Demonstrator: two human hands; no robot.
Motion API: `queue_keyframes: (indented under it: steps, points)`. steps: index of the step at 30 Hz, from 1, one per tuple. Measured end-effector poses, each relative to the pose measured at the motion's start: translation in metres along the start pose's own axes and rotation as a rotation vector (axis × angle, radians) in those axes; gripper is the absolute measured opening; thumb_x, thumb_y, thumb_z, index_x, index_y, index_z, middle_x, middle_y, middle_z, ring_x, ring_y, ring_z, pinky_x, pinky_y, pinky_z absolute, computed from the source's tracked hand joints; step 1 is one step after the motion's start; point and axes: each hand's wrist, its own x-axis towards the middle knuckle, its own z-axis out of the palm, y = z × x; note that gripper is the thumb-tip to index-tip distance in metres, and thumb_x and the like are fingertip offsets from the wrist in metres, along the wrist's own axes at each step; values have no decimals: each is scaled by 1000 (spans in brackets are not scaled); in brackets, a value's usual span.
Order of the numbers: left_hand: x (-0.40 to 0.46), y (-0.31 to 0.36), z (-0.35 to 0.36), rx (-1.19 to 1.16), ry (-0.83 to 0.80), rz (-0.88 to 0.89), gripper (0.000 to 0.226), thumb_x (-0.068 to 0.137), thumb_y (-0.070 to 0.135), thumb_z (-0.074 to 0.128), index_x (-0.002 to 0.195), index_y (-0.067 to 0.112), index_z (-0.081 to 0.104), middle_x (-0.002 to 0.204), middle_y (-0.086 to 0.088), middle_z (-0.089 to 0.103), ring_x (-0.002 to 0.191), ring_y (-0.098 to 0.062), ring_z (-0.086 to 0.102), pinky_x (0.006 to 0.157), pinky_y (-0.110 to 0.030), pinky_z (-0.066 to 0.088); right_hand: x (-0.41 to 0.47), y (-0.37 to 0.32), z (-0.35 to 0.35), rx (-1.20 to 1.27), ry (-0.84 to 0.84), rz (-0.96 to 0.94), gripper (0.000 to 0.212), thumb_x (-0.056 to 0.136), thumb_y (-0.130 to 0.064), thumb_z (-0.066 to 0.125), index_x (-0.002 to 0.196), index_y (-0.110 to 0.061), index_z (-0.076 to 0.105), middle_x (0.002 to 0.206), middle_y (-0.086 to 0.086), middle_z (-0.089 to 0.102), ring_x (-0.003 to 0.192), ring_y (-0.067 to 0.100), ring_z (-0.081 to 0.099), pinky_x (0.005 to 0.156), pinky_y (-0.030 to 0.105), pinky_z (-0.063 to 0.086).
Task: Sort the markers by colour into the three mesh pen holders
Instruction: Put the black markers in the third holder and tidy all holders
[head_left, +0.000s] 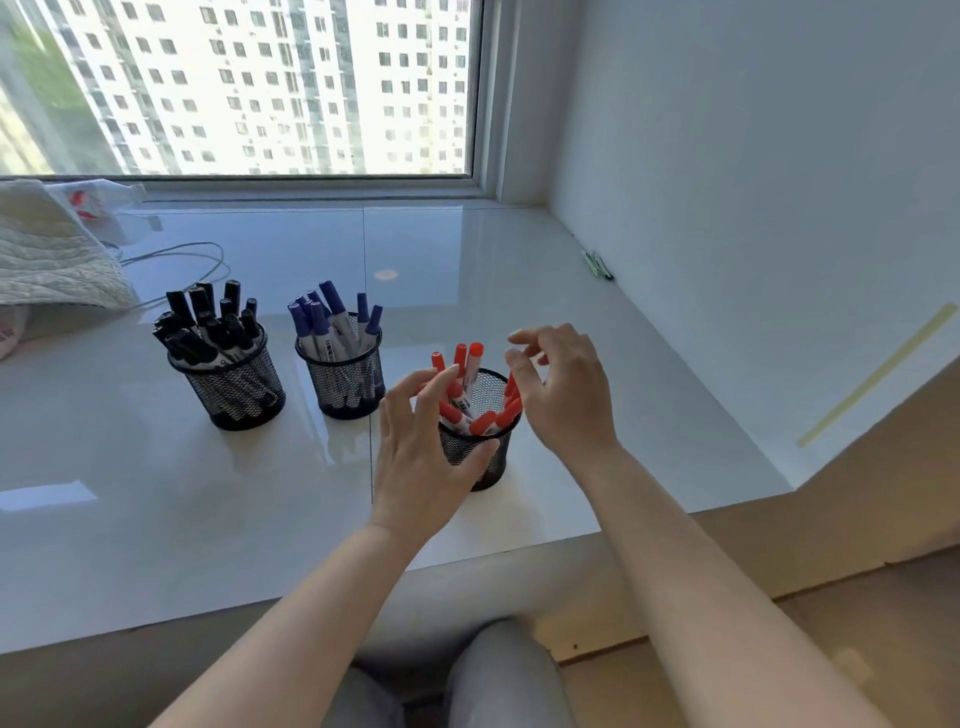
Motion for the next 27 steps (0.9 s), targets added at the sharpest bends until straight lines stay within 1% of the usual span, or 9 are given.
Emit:
queue_keyframes:
  steps: [5,7,10,12,15,18,23,25,27]
  points:
    - [1,-1,8,-185,-5,-191,92,67,33,79,140,27,23,127,14,24,123,-11,36,100,-28,36,29,-5,3,58,-293,81,29,88,-35,57,108,-16,65,103,2,66,93,16,56,81,27,43]
    - [1,2,11,-215,-12,-246,94,67,35,80,140,25,22,130,12,26,121,-1,31,99,-18,31,36,-7,5,72,-398,118,32,88,-39,57,109,-16,65,102,1,67,90,13,56,79,25,43]
    - [0,5,14,-267,-32,-284,95,66,35,80,140,27,22,130,16,28,111,14,29,86,5,25,41,-11,11,17,-477,121,31,85,-39,60,107,-17,65,95,-3,63,87,12,56,75,24,40]
    - [0,5,14,-318,-42,-325,93,66,35,80,139,30,22,129,17,31,109,19,32,84,5,28,41,-12,16,-16,-518,109,29,85,-36,62,107,-17,64,96,-3,63,85,11,55,74,24,41]
    - [1,3,15,-364,-56,-396,91,66,39,78,138,29,24,129,15,39,115,5,41,88,-9,33,38,-8,19,-12,-504,110,23,83,-31,64,101,-16,65,95,0,66,86,14,59,77,27,47]
    - [3,2,14,-359,-82,-412,85,63,44,78,132,31,30,121,20,43,104,20,39,76,3,32,38,-6,20,-17,-515,128,23,84,-30,62,101,-16,66,100,1,66,87,13,56,77,26,44]
    - [6,0,14,-401,-122,-470,73,63,43,77,124,41,37,114,21,52,101,17,48,69,-1,38,38,-4,22,-36,-517,144,24,87,-31,57,102,-14,65,98,4,67,84,16,56,74,28,45]
    - [5,0,13,-397,-124,-463,72,63,43,76,122,46,36,112,24,52,96,26,44,66,5,36,35,-4,21,-18,-455,118,25,89,-32,56,101,-12,64,92,4,67,80,17,57,72,29,45]
    - [5,0,11,-384,-132,-467,71,63,45,76,122,47,35,112,24,52,94,27,44,65,2,37,34,-4,17,36,-344,91,27,90,-34,54,99,-10,63,80,0,63,73,15,55,67,25,40]
